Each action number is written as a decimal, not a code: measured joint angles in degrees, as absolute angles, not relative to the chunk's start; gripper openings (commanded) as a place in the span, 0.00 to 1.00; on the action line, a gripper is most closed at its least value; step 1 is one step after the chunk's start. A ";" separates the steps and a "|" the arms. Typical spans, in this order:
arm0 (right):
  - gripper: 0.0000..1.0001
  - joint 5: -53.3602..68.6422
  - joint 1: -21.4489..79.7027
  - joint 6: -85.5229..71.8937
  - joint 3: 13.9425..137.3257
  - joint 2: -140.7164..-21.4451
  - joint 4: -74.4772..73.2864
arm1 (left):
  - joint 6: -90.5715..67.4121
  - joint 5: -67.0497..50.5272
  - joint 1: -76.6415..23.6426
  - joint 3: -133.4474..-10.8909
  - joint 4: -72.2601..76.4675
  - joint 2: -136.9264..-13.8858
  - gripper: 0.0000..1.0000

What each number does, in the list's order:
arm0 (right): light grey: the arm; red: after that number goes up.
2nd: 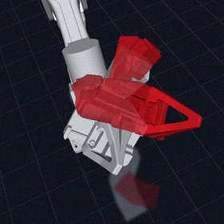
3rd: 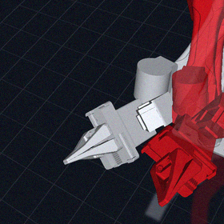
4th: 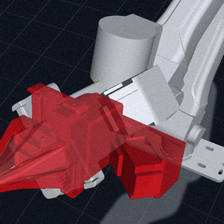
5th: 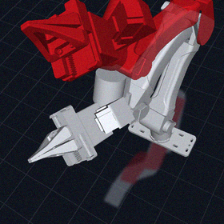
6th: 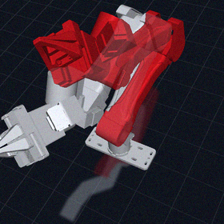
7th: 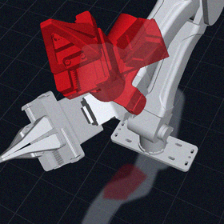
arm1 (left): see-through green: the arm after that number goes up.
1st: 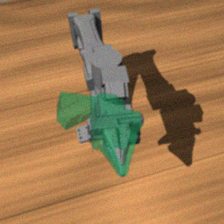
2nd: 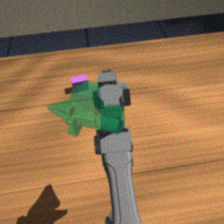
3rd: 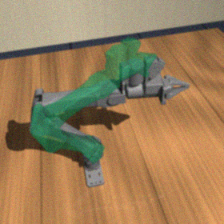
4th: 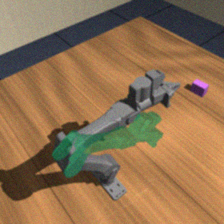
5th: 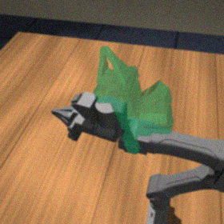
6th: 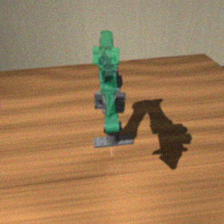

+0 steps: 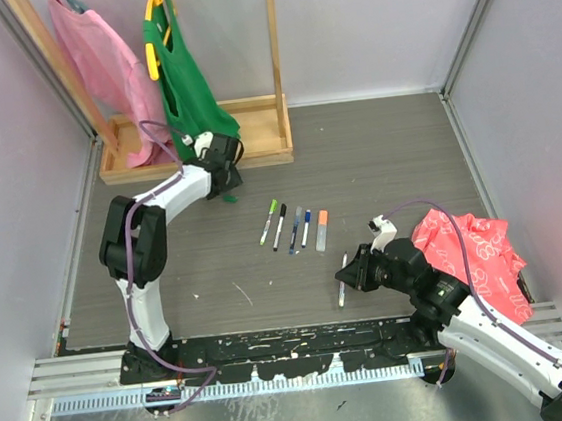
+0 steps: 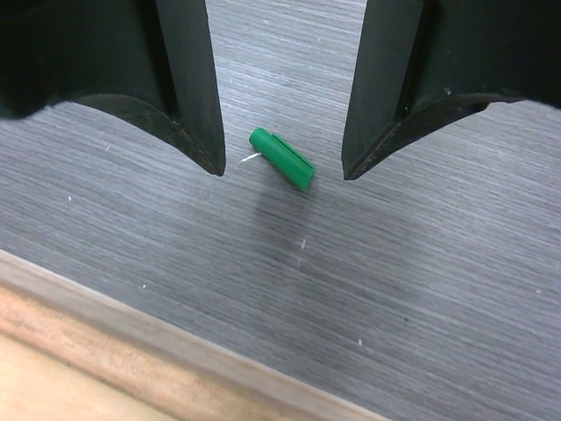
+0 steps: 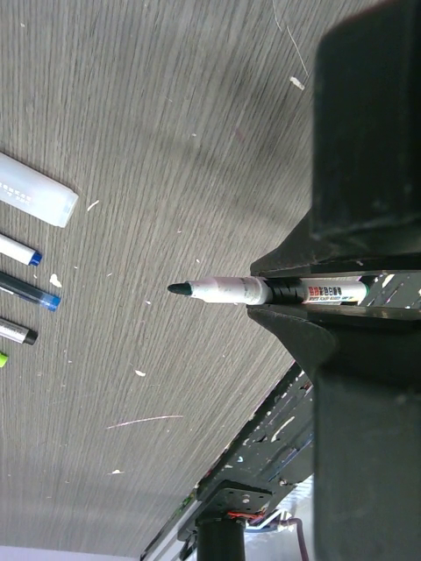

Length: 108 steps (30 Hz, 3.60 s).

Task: Insert the pens into the pen caps
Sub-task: Pick up the pen cap from the center of the board, then place the pen cap at the center of the board.

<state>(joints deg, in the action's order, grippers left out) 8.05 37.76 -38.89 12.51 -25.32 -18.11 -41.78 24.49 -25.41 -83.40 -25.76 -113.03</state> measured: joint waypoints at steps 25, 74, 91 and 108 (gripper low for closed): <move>0.00 8.08 37.76 -38.89 12.51 -26.13 -18.09 | -45.91 25.08 -27.33 -82.98 -27.31 -116.66 0.40; 0.00 5.28 37.76 -32.21 34.09 -30.00 -28.60 | -37.39 15.27 -43.31 -51.07 -21.69 -71.09 0.00; 0.00 3.49 37.76 -31.66 35.03 -23.75 -35.27 | -47.62 25.89 -72.23 -50.26 -23.79 -82.46 0.00; 0.00 3.42 37.76 -31.86 34.79 -22.24 -36.18 | -49.89 27.07 -73.56 -57.06 -25.21 -98.04 0.17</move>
